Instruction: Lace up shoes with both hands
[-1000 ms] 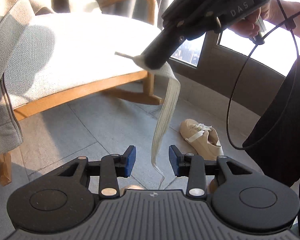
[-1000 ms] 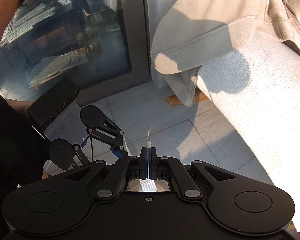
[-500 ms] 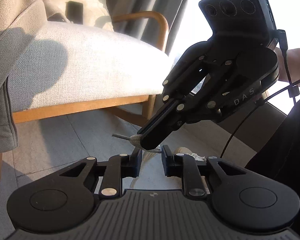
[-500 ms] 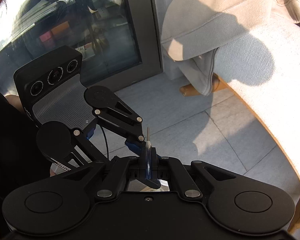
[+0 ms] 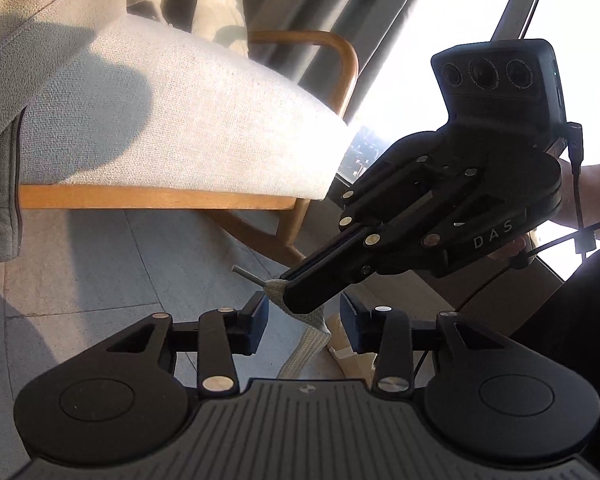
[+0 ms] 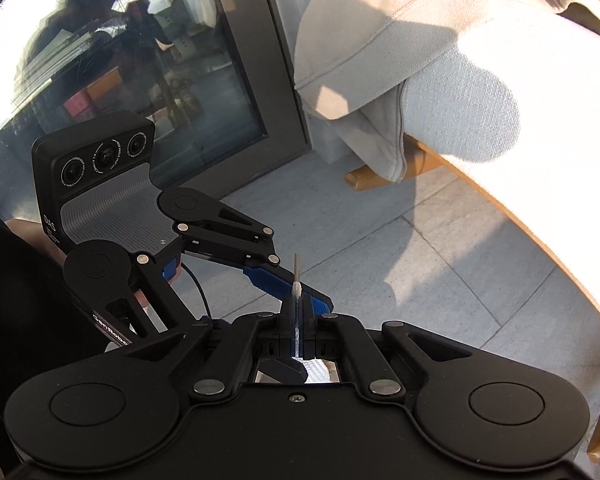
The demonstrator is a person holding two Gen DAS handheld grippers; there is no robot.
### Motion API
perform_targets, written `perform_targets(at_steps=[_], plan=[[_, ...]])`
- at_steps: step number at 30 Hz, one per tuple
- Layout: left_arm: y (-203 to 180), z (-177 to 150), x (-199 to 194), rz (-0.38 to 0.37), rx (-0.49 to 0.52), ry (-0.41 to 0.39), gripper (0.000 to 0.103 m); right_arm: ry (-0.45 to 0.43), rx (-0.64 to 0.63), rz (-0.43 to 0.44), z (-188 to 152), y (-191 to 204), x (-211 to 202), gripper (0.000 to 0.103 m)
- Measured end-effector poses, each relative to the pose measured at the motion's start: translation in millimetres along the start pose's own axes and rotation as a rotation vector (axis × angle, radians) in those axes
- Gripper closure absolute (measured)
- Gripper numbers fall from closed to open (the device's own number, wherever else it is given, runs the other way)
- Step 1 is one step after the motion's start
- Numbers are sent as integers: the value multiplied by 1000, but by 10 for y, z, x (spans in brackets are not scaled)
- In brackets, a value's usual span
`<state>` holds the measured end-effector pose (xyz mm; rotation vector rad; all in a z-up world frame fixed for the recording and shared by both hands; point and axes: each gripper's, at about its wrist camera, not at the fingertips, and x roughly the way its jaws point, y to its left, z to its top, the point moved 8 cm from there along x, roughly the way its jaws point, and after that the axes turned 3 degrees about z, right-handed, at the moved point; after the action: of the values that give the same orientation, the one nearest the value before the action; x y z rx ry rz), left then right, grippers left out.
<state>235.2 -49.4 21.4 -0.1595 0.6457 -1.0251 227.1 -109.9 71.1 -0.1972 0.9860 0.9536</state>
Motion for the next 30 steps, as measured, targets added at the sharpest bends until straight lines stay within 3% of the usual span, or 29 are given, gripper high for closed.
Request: perform_targets(at_steps=[5,7,10,14,16,21,23,26,30], plan=[[-8,-53,-48,7,52,7,100,-27,30,3,-26,-31,-40,103],[-28,-81,-59,15,73,25,101,-40,41,14,-48,-40,-42,102],[11,-123,-95,70,120,74,102,-63,61,28,-97,-73,-40,101],[132,-161,-244,182,186,170,102,-76,114,33,-293,-228,-15,87],[190,-131,-341,233,200,200,102,-42,123,36,-478,-286,103,79],[301,32,-650,380,224,245,102,151,45,35,-1175,-226,642,77],[299,73,-754,434,251,275,102,216,-3,10,-1462,-177,887,72],[288,78,-855,494,285,319,102,269,-9,-46,-1755,-192,1181,72],[303,99,-954,563,315,367,102,282,80,-72,-1914,-314,1382,72]])
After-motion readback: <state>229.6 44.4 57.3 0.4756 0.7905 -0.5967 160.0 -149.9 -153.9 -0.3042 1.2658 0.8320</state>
